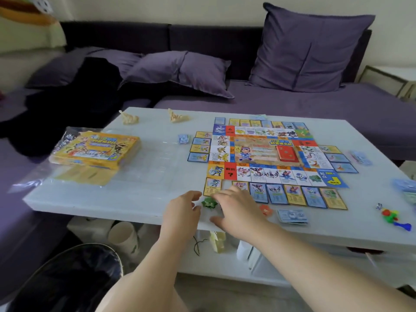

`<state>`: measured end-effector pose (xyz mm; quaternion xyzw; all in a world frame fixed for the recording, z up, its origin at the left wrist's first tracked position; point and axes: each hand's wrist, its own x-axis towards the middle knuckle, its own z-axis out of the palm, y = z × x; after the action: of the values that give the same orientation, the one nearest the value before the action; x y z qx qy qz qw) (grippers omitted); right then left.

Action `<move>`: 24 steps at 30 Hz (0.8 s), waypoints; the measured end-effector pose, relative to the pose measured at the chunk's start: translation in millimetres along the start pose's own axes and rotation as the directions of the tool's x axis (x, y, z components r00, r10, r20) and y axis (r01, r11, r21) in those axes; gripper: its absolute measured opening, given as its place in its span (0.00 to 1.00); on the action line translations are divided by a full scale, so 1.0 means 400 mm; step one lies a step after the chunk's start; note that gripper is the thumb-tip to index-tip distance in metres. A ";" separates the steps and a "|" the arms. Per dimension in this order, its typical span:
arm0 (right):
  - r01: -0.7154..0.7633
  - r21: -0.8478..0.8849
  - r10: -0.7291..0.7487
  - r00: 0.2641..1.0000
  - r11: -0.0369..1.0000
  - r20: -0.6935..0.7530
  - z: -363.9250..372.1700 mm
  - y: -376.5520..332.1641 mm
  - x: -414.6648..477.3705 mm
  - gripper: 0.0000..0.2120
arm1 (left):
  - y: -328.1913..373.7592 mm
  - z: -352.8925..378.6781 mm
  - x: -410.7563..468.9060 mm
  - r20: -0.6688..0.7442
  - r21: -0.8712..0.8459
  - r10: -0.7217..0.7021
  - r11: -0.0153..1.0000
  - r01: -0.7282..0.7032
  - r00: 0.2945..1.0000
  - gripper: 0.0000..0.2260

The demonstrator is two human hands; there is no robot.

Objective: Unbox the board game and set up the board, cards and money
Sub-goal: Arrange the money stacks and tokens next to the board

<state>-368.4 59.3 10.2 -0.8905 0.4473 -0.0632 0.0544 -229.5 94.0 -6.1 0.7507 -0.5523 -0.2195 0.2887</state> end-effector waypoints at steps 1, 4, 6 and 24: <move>-0.005 -0.017 0.005 1.000 1.000 0.002 0.006 -0.004 0.007 0.26 | -0.003 0.002 0.000 0.011 0.008 0.010 1.000 -0.010 1.000 0.16; -0.024 -0.033 0.023 1.000 0.999 -0.013 0.023 -0.011 0.009 0.26 | -0.008 0.010 0.005 0.026 0.016 0.037 0.999 -0.037 0.999 0.17; -0.022 -0.028 0.021 0.999 0.999 -0.042 0.029 -0.017 0.003 0.25 | -0.009 0.014 0.010 0.029 0.024 0.049 0.998 -0.050 0.998 0.17; 0.125 0.049 -0.097 0.920 0.991 -0.381 0.121 -0.007 -0.045 0.16 | -0.029 -0.004 -0.031 0.032 0.119 0.104 0.987 -0.107 0.994 0.13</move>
<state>-368.9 77.2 -38.4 -0.8830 0.3955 -0.2525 -0.0039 -224.1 108.6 -12.6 0.7334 -0.6072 -0.1797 0.2472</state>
